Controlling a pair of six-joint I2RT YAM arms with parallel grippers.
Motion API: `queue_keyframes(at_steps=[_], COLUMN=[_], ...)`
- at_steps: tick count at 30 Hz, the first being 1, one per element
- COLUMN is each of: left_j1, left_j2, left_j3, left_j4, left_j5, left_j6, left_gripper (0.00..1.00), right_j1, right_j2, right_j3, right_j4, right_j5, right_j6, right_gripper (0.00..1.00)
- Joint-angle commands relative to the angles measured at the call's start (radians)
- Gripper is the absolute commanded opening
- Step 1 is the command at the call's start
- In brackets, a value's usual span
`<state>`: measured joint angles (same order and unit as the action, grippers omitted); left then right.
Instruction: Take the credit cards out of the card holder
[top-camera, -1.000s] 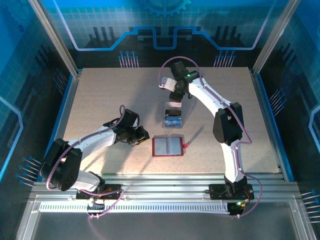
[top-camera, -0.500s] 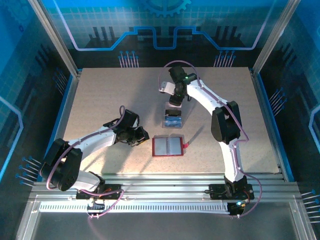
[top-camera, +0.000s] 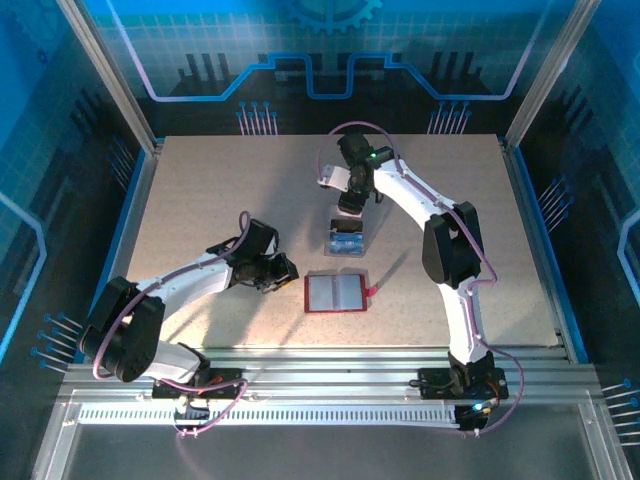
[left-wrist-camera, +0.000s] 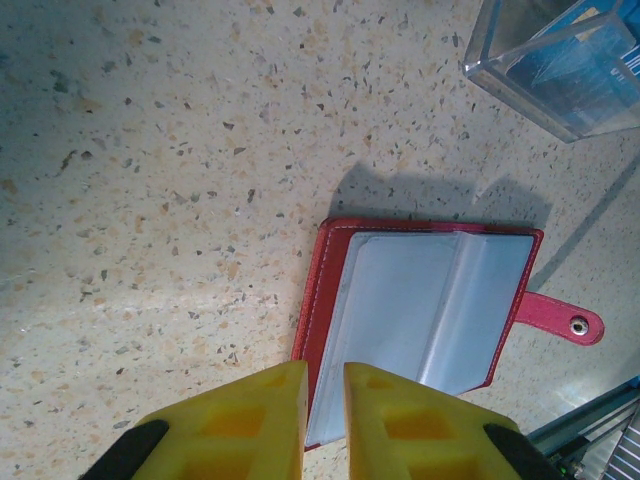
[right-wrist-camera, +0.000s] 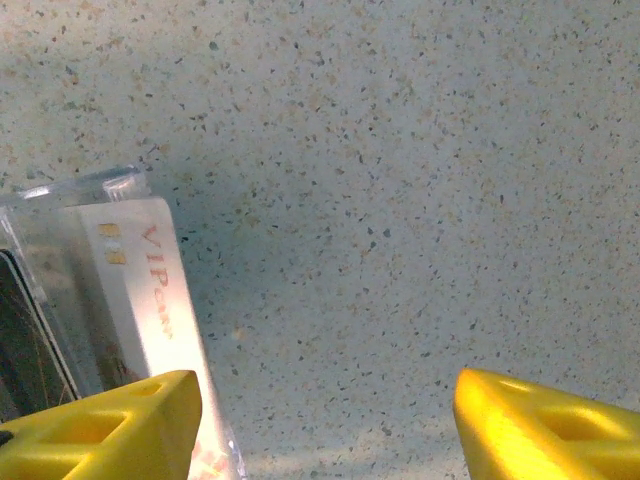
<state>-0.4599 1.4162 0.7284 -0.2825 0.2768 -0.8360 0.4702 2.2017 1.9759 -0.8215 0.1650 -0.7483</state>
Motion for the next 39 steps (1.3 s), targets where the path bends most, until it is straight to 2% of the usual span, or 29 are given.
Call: queue_keyframes(at_steps=[1,11,19,28,39], left_j1=[0.01,0.01,0.005,-0.027,-0.053], left_j2=[-0.011,-0.01,0.021,0.068,0.094], left_j3=[-0.012,-0.015,-0.022,-0.029,-0.053], left_j4=[0.003,0.012,0.054,0.113,0.166], left_j5=[0.007,0.017,0.053,0.077,0.086], left_j6=[-0.003,-0.005,-0.017,-0.036,-0.054], left_gripper=[0.18,0.18,0.17,0.17,0.16], right_j1=[0.001,0.001,0.013,0.052,0.176], right_j2=[-0.023,-0.105,-0.251,-0.433,-0.578], right_j3=[-0.007,-0.035,-0.178,-0.401,-0.65], right_j4=[-0.028,-0.013,0.056,0.145,0.24], right_j5=[-0.001,-0.001,-0.066,-0.142,-0.22], right_j6=[-0.009,0.02,0.135,0.428,0.84], right_gripper=[0.69,0.69,0.68,0.67,0.62])
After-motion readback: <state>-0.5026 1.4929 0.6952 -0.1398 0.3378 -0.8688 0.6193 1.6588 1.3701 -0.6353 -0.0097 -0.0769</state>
